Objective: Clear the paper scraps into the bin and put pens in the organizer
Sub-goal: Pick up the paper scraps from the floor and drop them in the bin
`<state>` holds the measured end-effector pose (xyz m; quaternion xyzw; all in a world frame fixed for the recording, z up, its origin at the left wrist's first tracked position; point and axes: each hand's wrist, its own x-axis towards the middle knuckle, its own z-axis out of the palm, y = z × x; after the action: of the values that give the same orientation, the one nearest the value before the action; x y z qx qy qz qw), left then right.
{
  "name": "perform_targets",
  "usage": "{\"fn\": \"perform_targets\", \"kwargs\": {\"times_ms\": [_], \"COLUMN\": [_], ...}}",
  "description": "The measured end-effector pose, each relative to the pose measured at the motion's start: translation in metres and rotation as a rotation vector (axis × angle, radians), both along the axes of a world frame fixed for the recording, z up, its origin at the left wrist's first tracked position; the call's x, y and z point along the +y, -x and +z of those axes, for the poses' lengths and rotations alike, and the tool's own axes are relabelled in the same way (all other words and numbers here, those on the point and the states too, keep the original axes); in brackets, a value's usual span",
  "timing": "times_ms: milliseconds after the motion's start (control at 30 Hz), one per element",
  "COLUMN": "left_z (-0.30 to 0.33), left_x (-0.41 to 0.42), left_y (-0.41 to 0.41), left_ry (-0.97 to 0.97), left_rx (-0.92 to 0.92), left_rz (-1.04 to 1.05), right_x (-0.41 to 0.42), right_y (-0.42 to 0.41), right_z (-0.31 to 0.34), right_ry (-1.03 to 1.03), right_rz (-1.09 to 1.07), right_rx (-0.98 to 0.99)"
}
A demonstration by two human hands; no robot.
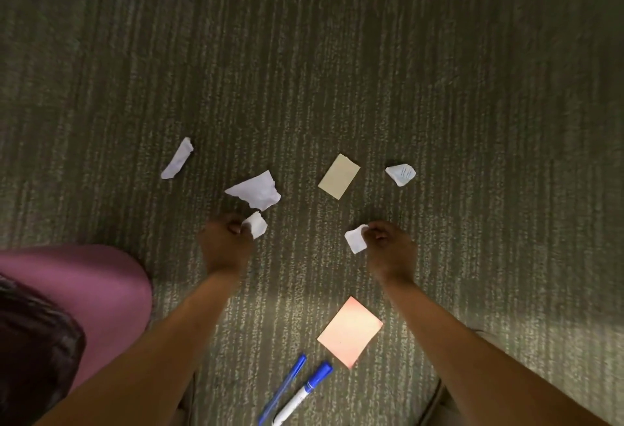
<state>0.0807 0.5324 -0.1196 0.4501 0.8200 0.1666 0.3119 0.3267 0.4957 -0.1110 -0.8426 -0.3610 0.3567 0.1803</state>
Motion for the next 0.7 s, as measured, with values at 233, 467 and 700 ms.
{"fn": "perform_targets", "kwargs": {"times_ms": [233, 467, 700], "left_z": [0.015, 0.000, 0.004], "left_x": [0.030, 0.065, 0.062], "left_y": [0.011, 0.003, -0.011], "left_ry": [-0.118, -0.036, -0.054], "left_rx": [0.009, 0.139, 0.145], "left_rz": [-0.286, -0.534, -0.384], "right_x": [0.043, 0.082, 0.093], "right_y": [-0.014, -0.058, -0.071], "right_z": [0.012, 0.005, -0.009], "right_ry": [-0.157, -0.193, -0.188], "right_rz": [0.022, 0.265, 0.374], "right_rx": [-0.039, -0.155, -0.224]}}
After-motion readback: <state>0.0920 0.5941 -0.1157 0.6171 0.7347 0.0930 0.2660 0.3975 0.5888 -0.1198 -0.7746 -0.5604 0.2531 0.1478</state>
